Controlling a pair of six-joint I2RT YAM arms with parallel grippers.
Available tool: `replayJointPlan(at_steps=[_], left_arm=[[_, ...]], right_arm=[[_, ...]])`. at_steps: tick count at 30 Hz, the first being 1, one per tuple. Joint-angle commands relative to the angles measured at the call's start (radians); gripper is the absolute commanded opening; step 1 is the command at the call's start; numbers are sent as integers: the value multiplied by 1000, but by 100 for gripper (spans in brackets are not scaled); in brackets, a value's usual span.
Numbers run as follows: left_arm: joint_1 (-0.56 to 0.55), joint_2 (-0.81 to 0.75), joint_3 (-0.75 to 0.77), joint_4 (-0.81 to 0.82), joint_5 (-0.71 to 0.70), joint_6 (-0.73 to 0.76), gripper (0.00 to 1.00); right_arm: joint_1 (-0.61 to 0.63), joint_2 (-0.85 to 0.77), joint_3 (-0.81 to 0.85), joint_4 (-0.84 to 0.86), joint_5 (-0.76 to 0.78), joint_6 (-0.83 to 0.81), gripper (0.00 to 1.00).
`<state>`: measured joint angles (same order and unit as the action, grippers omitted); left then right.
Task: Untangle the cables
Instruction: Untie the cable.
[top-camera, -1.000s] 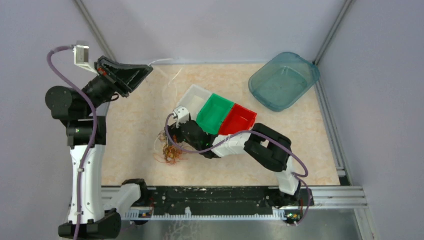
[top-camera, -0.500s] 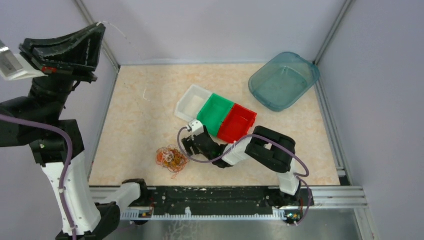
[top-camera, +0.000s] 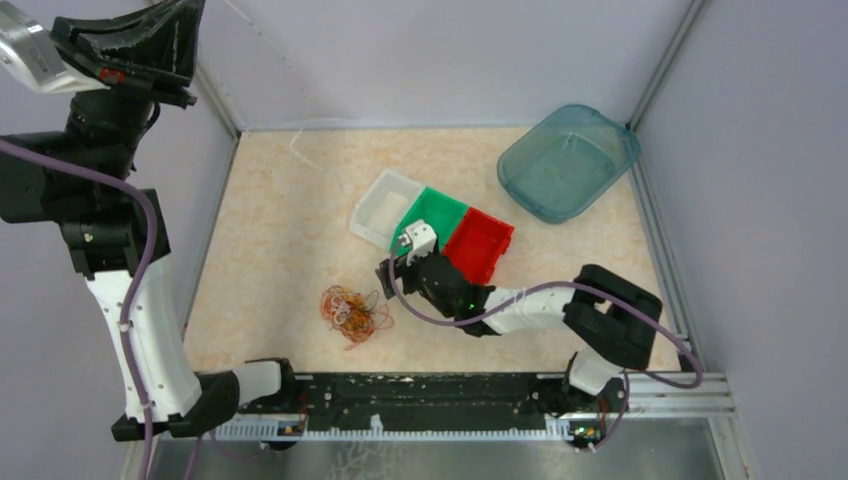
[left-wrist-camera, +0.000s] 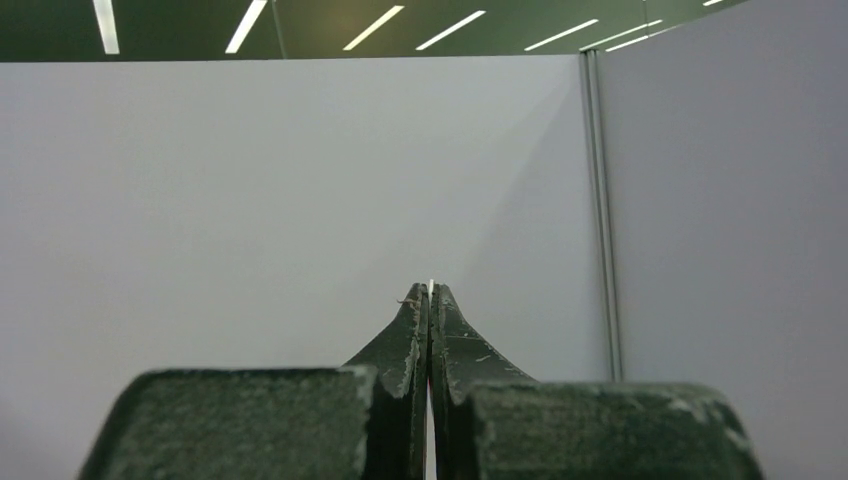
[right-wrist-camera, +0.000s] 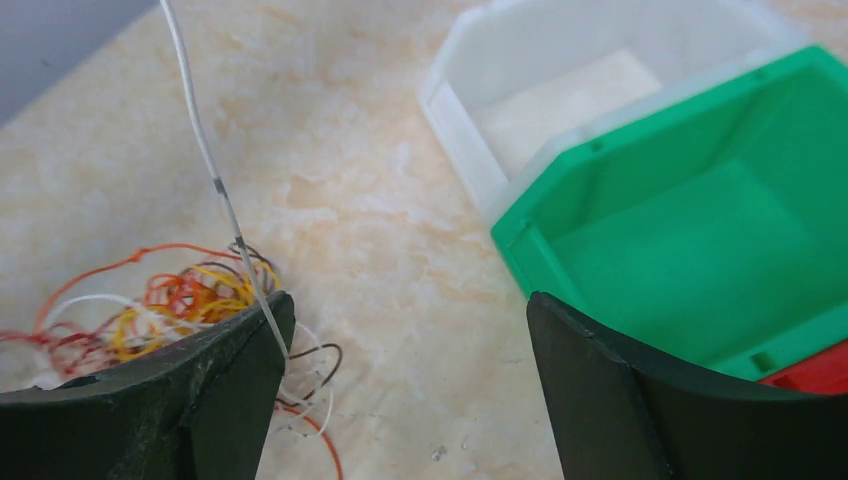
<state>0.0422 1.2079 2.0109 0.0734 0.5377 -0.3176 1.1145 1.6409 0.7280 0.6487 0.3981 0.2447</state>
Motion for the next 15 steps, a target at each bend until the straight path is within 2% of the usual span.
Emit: replayJointPlan(at_steps=[1,4,7,9,15], left_arm=[[6,1,49,15,78,-26,0],[6,-42,-48,57,80,-68,0],[7,-54,-82,42,86,-85,0],[6,-55,-91,52,101,-93,0],[5,-21,-46,83,120,-132,0]], right_arm=[[-5,-165,-20,33,-4,-25,89],[-5,-290,-27,-11,-35,-36,91],[-1,-405,-30,-83,-76,-31,91],[32,-467,-41,-71,-120,-70,85],[77,-399,103,-49,-397,-94,78]])
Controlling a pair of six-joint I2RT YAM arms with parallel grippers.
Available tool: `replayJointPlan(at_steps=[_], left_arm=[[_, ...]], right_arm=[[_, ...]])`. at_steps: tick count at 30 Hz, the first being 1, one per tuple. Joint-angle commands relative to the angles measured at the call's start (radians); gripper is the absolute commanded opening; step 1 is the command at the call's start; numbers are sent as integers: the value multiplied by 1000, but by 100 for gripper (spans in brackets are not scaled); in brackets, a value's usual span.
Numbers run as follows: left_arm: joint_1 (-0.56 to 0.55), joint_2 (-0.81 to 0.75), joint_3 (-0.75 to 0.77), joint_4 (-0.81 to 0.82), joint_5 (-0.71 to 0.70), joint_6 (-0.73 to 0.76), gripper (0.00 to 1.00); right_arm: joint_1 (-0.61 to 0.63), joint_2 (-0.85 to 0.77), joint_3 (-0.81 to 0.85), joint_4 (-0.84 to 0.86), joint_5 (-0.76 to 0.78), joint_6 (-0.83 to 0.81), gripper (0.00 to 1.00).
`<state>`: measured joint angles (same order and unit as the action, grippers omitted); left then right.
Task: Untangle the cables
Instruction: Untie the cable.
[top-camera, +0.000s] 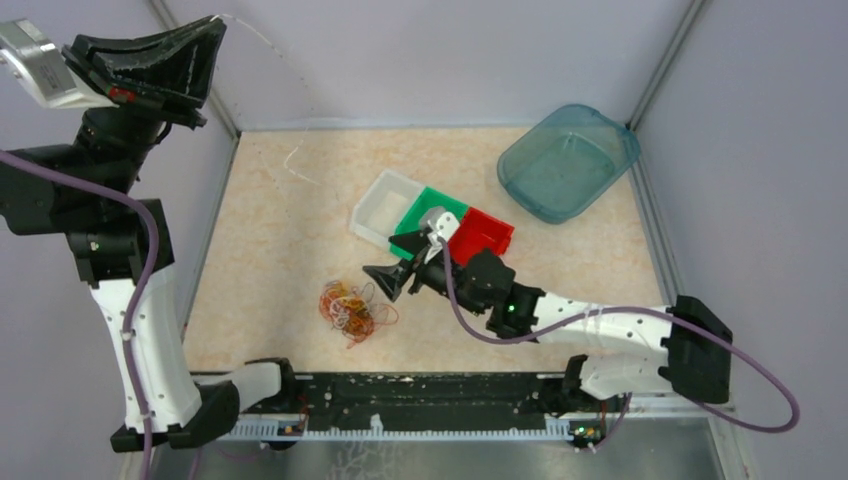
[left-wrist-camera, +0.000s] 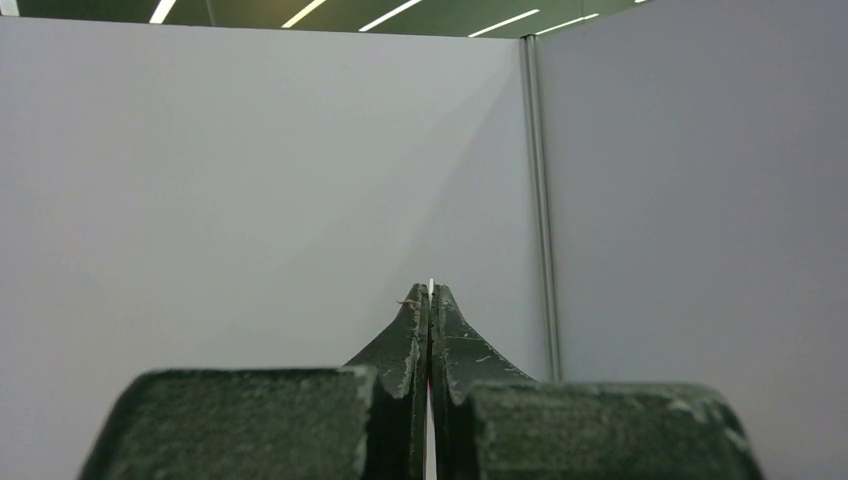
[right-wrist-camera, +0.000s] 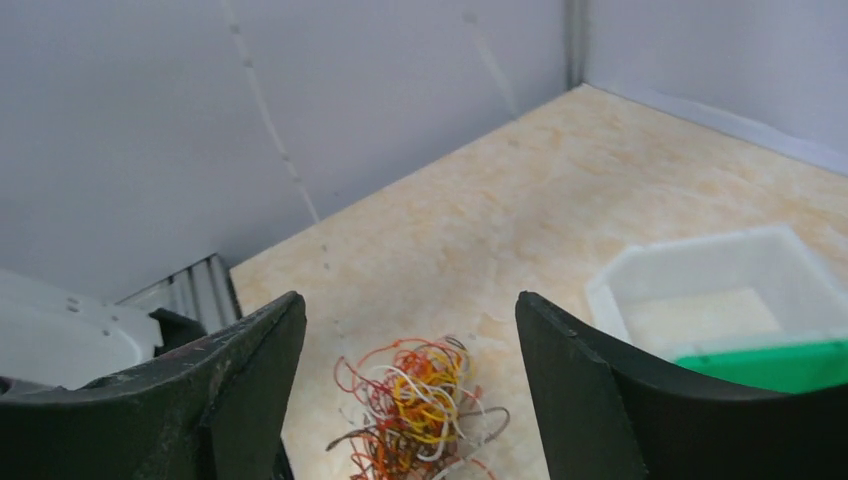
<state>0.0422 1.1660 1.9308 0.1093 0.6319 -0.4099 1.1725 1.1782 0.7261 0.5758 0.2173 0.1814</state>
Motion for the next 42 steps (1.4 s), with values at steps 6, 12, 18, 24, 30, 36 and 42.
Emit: replayJointPlan(at_steps=[6,12,18,24,30,36,42], left_arm=[[6,39,44,50,24,-30,0],[6,27,27,42,23,-8,0],[5,-1,-20,51,40,3,0],[6,-67,-142,6,74,37,14],[6,-141,-373,-185,99,156,79],[5,-252,-589,-333,123,286,99],[6,-323,-641,-455,381,392,96]], right_arm=[[63,320,372,-20,-384,-58,78],[59,527,457,-44,-387,-40,78],[50,571,469,-49,-391,-20,36],[-4,485,455,-32,-433,21,0],[-72,339,481,-48,-492,40,0],[-121,277,502,-58,-517,61,0],[-185,267,516,-35,-558,138,0]])
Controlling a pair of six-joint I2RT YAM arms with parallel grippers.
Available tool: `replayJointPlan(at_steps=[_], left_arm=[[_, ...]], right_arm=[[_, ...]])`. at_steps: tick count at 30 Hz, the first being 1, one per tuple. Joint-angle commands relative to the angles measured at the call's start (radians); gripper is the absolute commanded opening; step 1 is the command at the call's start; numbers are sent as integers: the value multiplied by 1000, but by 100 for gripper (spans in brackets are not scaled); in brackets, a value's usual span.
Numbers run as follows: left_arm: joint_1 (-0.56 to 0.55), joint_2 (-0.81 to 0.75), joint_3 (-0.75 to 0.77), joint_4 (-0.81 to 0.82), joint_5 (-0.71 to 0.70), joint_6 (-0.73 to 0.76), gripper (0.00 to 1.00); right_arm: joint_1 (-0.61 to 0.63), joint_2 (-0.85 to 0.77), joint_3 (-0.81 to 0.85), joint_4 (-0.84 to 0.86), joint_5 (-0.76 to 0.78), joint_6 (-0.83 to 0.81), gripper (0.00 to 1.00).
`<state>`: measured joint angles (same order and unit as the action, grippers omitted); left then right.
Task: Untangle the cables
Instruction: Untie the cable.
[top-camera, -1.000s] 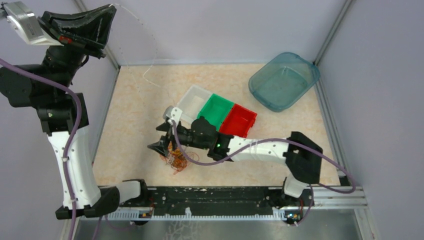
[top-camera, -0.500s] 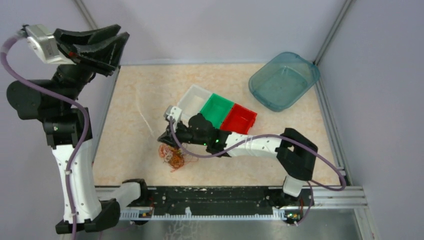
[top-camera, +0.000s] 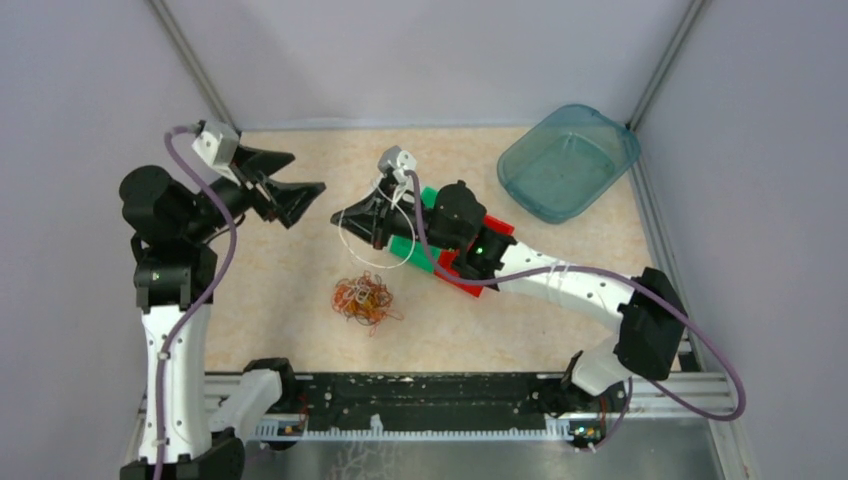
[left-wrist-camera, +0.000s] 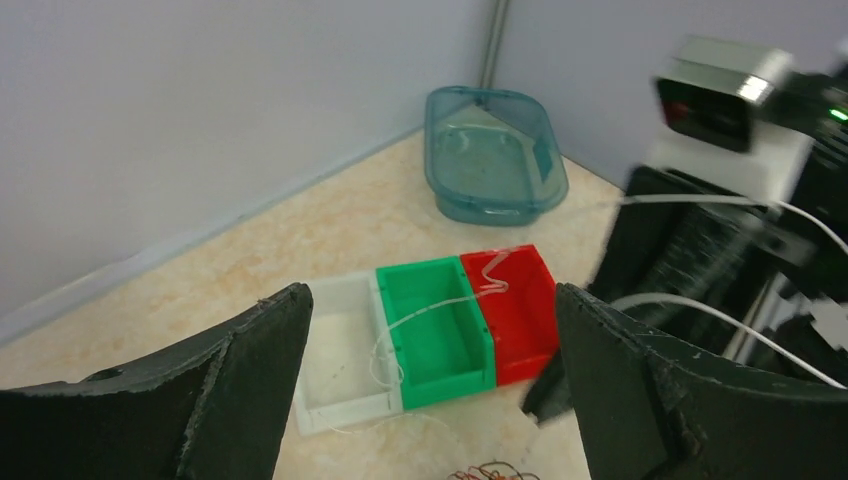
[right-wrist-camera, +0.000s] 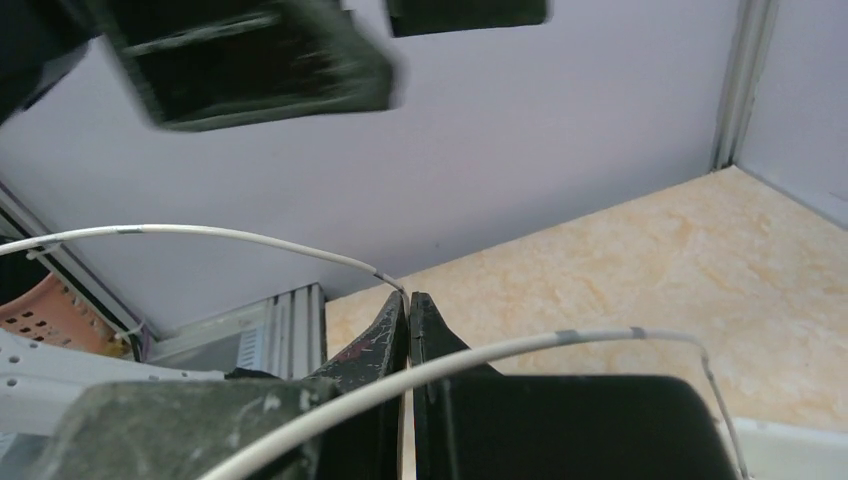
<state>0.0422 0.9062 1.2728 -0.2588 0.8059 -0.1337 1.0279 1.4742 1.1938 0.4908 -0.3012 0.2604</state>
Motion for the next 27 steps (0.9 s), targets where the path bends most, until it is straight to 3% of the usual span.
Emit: replayJointPlan(at_steps=[1,7,15,23,27], left_arm=[[5,-65,17,-121,244,137,94],[6,-94,-35,-280,366,297,74],[6,-121,-167,-333,334,423,83],[-13,-98,-294,-177,397,276,84],[-95,-94,-359,-53,410,139,82]], right_arm=[[-50,-31,50,58,-51,75,0],[-71,-37,71,79,-68,125,0],[-74,-23,137,92,-112,189,0],[-49,14,193,73,-124,205,0],[-28,52,258,48,-132,202,0]])
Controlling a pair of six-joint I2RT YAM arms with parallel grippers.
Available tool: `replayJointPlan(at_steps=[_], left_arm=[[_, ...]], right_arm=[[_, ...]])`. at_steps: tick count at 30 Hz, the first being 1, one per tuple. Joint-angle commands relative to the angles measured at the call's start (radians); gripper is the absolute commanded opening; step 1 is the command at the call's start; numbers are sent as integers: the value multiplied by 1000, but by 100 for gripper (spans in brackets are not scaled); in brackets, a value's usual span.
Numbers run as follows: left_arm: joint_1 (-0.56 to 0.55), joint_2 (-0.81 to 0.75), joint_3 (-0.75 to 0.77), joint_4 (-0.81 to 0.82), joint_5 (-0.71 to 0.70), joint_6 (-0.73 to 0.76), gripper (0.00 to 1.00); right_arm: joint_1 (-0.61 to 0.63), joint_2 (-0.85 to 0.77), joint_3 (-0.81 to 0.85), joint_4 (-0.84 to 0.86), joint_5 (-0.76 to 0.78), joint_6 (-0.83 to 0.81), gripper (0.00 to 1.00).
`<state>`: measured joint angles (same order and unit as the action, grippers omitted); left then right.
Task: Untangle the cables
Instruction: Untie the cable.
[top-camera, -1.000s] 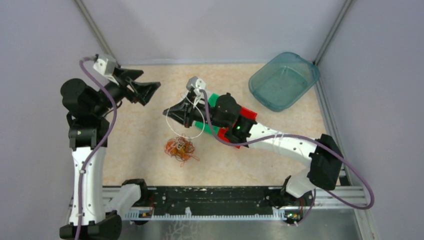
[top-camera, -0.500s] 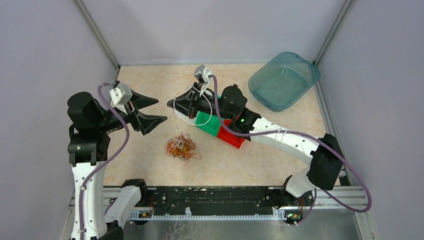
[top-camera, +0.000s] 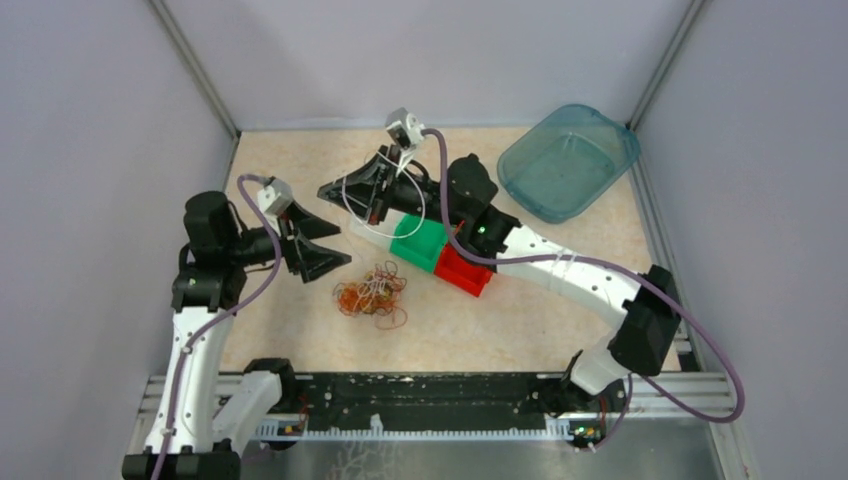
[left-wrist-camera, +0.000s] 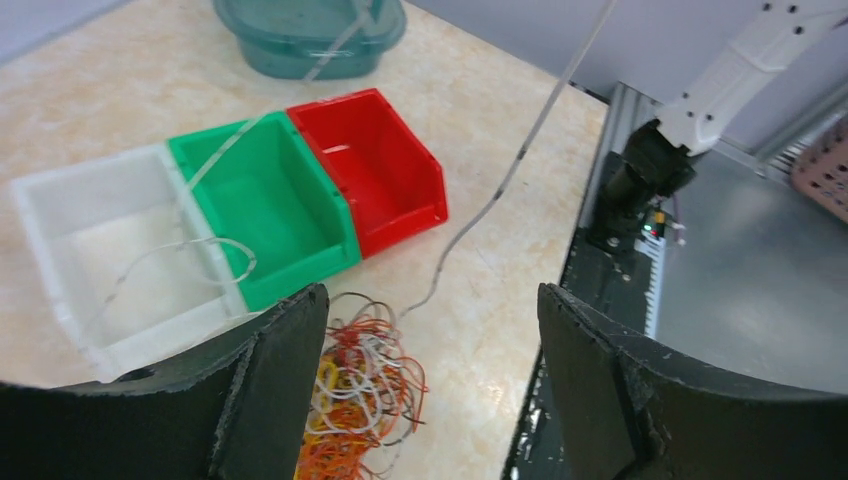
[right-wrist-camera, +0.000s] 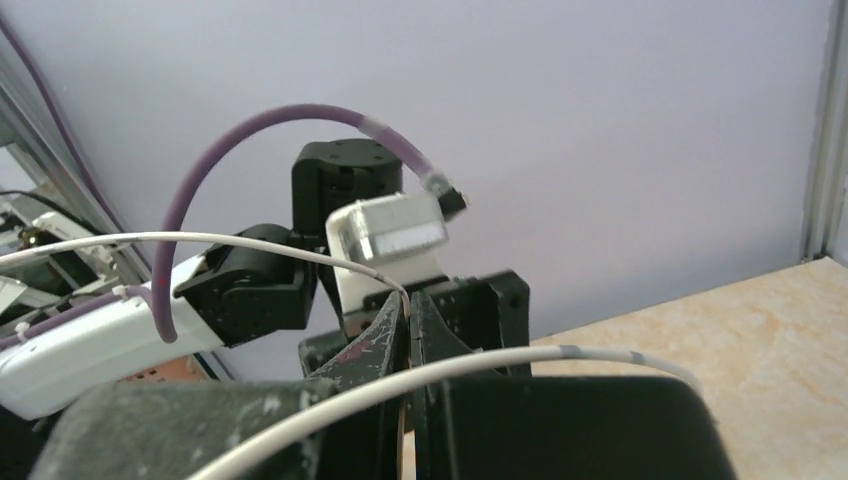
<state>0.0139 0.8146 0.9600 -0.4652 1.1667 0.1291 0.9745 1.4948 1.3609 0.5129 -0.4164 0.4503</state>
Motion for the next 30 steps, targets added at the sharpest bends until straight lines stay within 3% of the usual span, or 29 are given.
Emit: replayJointPlan(at_steps=[1,6,8,12,19,25,30], left_arm=[[-81,-3,-48,156,42,-123,82],[-94,-2,4,109,111,-111,79],[-95,-11,19,93,88,-101,73],[-95,-19,51,107,-120,-82,25],[-95,-19,139,316,-212,-265,1],[-95,60,360,357,-218,-336,0],[-95,75,471,363,-310,-294,0]], right_arm=[[30,42,110,18,-18,11,0],[42,77,187,-21,-21,-14,0],[43,82,207,-25,-23,-17,0],[46,78,239,-36,-29,-25,0],[47,48,239,-60,-34,-42,0],[41,4,188,-57,-23,-49,0],[13,-29,168,-20,-34,-3,0]])
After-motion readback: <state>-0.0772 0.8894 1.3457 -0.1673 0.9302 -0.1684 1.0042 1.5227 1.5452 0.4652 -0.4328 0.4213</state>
